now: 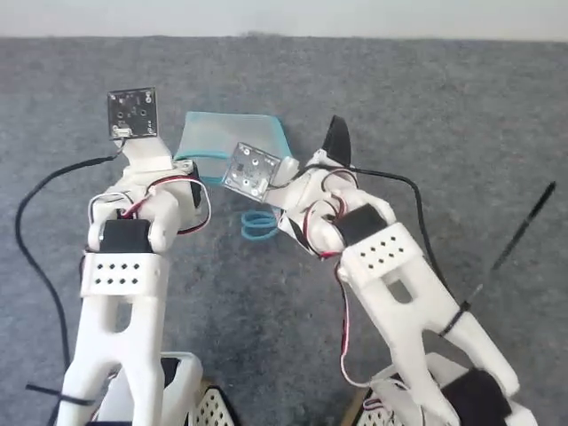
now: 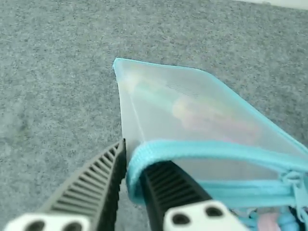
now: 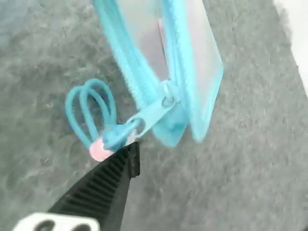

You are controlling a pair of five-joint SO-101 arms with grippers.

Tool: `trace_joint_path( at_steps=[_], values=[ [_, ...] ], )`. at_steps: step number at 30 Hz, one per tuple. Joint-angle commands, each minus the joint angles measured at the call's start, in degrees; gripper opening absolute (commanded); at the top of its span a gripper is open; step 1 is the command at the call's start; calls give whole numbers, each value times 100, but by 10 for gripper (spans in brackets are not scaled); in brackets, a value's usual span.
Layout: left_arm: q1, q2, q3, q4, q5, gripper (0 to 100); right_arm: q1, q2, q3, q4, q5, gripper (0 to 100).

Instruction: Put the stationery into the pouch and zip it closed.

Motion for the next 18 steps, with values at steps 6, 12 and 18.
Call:
trace_joint_path(
  at_steps=[6,12,18],
  values=[
    [220,-220,-110,-220,79,15,-22,857,-1407,136,44,422],
    [396,-220,-31,-229,70,15,-110,998,-1609,312,35,408],
    [396,-220,-22,-211,70,15,-101,1024,-1600,321,44,276]
  ],
)
